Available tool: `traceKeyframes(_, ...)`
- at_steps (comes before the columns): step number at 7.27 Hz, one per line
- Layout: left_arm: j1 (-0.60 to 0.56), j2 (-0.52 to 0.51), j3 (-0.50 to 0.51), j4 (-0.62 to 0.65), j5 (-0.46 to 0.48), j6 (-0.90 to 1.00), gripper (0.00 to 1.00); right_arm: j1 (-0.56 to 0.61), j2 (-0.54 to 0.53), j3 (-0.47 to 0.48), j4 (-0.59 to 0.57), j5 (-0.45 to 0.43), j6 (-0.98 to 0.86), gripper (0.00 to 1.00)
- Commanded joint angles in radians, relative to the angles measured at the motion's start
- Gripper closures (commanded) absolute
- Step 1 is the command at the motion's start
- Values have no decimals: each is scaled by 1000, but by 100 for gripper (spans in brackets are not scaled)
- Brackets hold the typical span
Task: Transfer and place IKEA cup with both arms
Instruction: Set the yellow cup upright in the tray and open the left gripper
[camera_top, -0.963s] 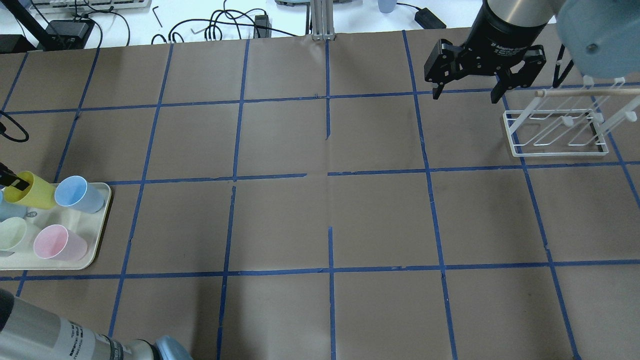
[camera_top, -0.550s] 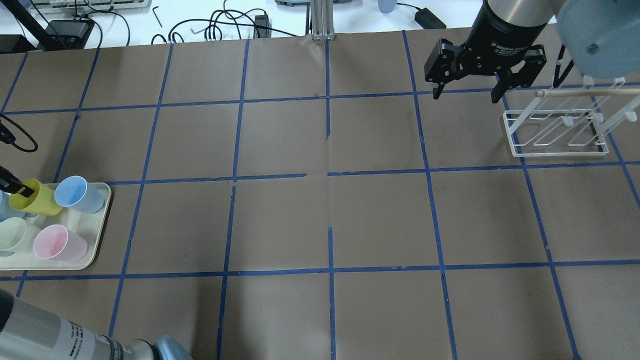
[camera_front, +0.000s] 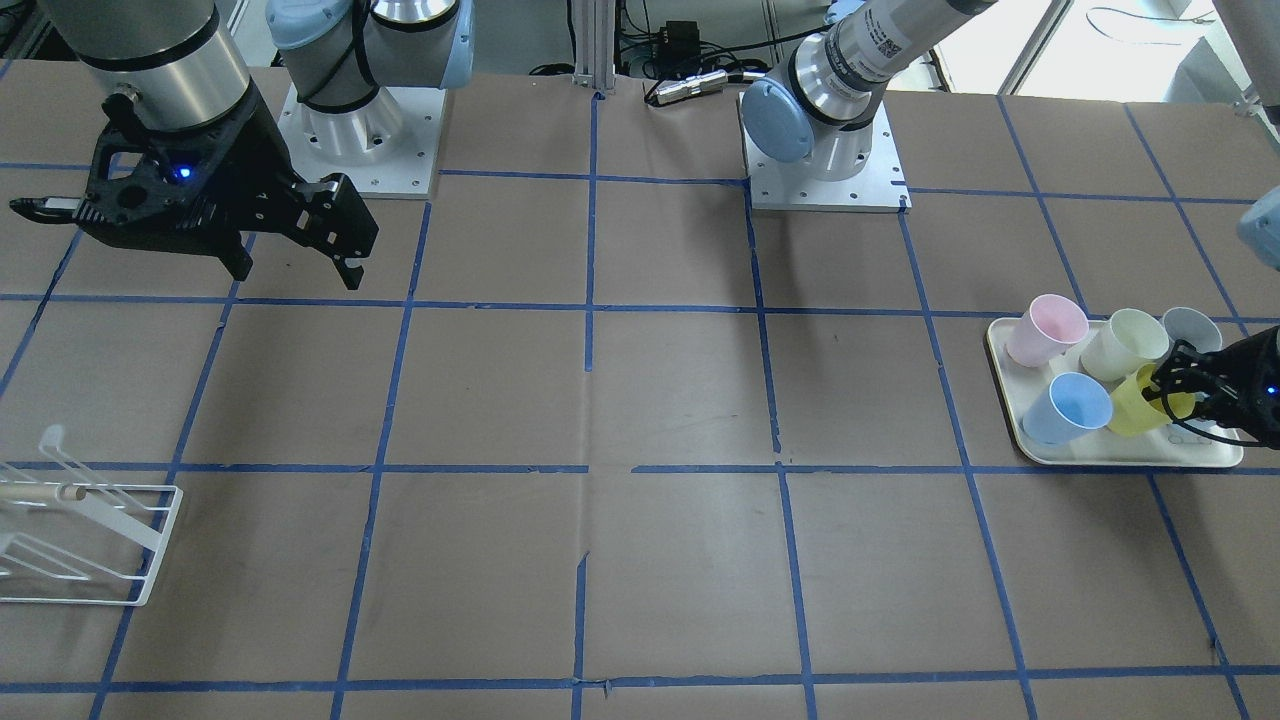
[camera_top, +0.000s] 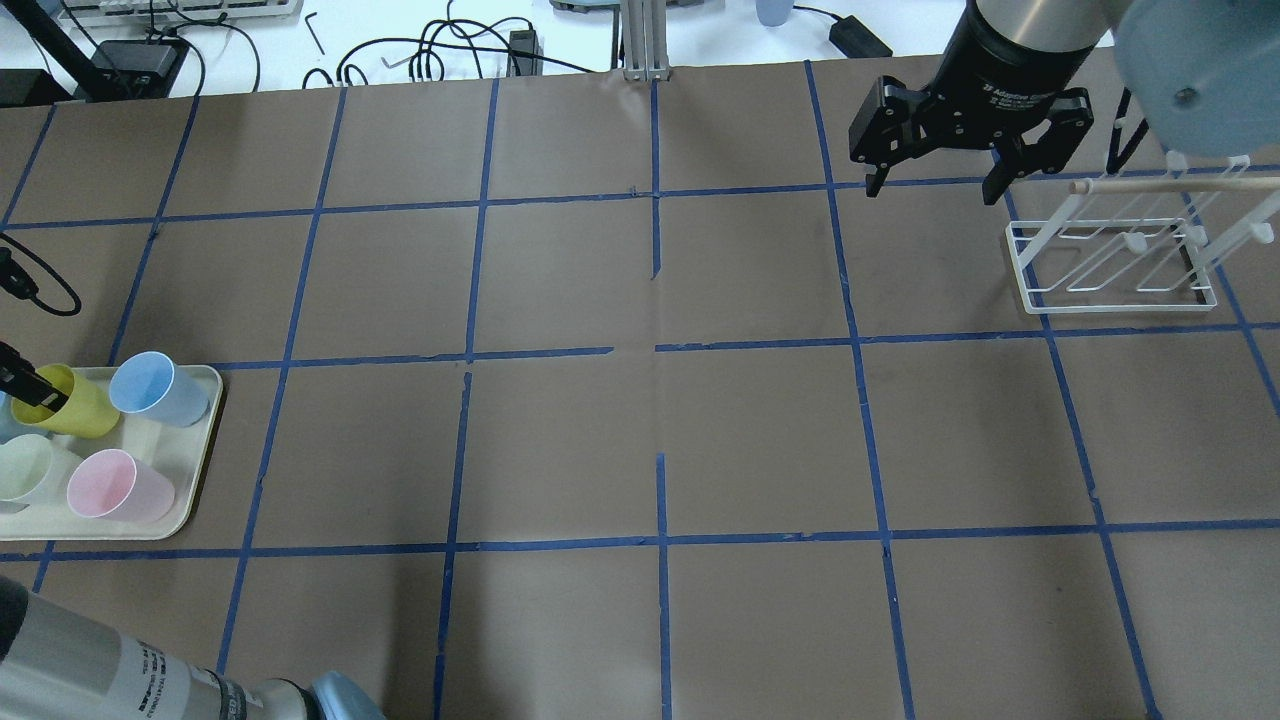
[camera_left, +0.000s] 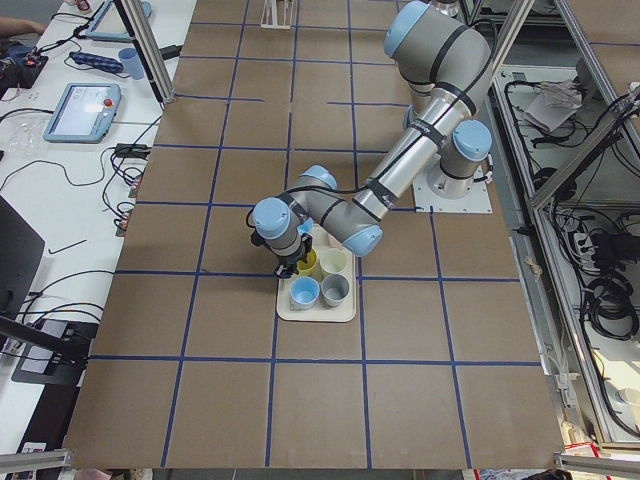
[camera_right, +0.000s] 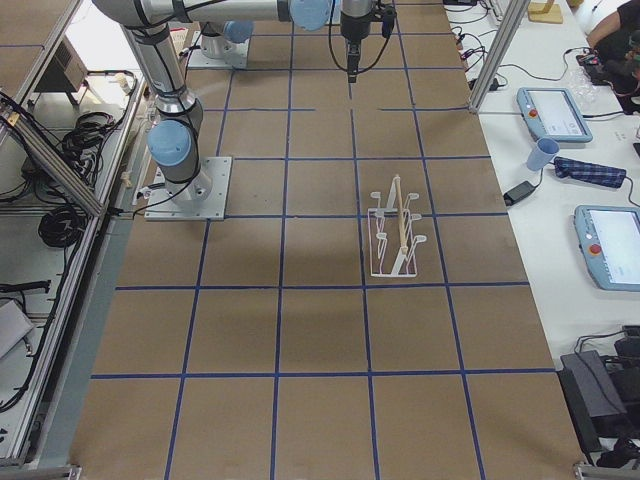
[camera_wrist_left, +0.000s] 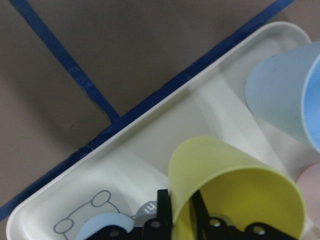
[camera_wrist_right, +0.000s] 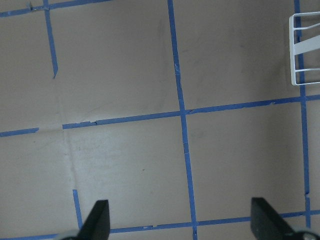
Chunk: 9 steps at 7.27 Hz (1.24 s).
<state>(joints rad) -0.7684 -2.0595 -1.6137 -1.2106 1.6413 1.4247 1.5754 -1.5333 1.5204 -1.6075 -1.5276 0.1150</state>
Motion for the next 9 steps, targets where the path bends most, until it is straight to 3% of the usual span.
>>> traceKeyframes(1,0,1,-2,-4,6,-1,33,0,1,1,0,1,2,0)
traceKeyframes(5,-3,18,26,-101,2,-9,33,0,-1,1,0,1,2,0)
traceKeyframes(9,1,9,26,-101,-6,-7,33,0,1,1,0,1,2,0)
